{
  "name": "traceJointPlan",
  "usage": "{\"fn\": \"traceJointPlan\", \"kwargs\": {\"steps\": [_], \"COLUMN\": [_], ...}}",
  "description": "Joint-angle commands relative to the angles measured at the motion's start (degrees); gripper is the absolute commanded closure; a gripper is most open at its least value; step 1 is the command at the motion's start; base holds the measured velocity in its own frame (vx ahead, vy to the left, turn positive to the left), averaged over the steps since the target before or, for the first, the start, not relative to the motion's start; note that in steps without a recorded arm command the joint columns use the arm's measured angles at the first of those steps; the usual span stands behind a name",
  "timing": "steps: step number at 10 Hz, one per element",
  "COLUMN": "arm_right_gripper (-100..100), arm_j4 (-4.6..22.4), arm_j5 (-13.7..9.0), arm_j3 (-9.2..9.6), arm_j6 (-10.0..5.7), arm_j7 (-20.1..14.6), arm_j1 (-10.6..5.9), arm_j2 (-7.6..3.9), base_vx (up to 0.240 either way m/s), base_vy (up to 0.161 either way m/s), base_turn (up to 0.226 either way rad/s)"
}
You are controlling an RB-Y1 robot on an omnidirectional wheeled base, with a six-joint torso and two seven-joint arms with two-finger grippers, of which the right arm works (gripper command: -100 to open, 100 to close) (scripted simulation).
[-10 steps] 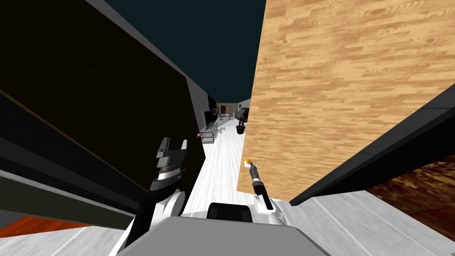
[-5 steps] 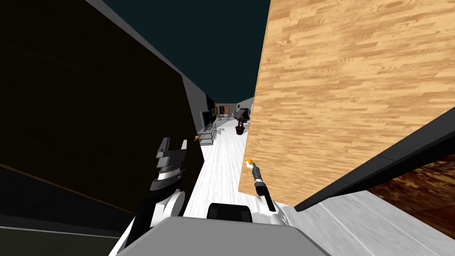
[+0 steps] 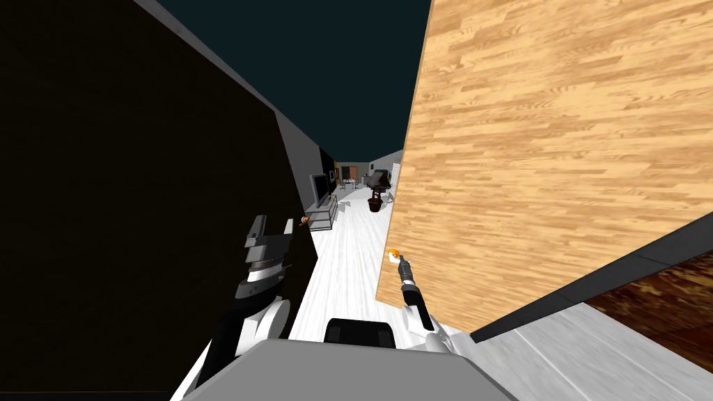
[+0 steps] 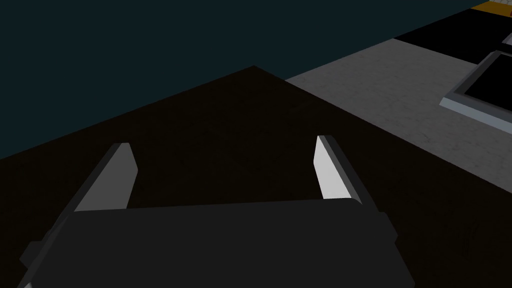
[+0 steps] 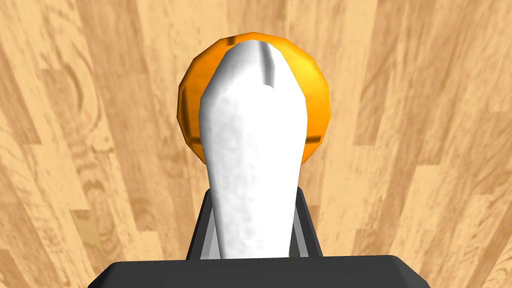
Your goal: Push the door open
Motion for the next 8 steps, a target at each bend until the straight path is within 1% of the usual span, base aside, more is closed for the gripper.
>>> {"fn": "traceJointPlan", "kwargs": {"steps": [1,3,4,5,8], "arm_right_gripper": [100,100,100,100,100], "arm_j4": [-0.3,0.0,0.0,0.1,0.4], "arm_j5": [-0.7,-1.2,-1.2,-1.6,-2.2], "arm_j3": [-1.62,-2.85,-2.85,-3.65,-5.06], "arm_j6": [-0.07,-0.08,-0.08,-0.08,-0.08], "arm_j7": [0.3,0.7,0.7,0.9,1.3], "arm_j1": [-0.07,-0.18,-0.18,-0.25,-0.38], "arm_j2": [-0.66,-0.58,-0.58,-0.51,-0.32], "base_vx": [0.183,0.178,0.123,0.139,0.171], "base_vy": [0.119,0.105,0.028,0.037,0.062], "base_turn": [-0.072,-0.089,-0.016,-0.031,-0.060]}}
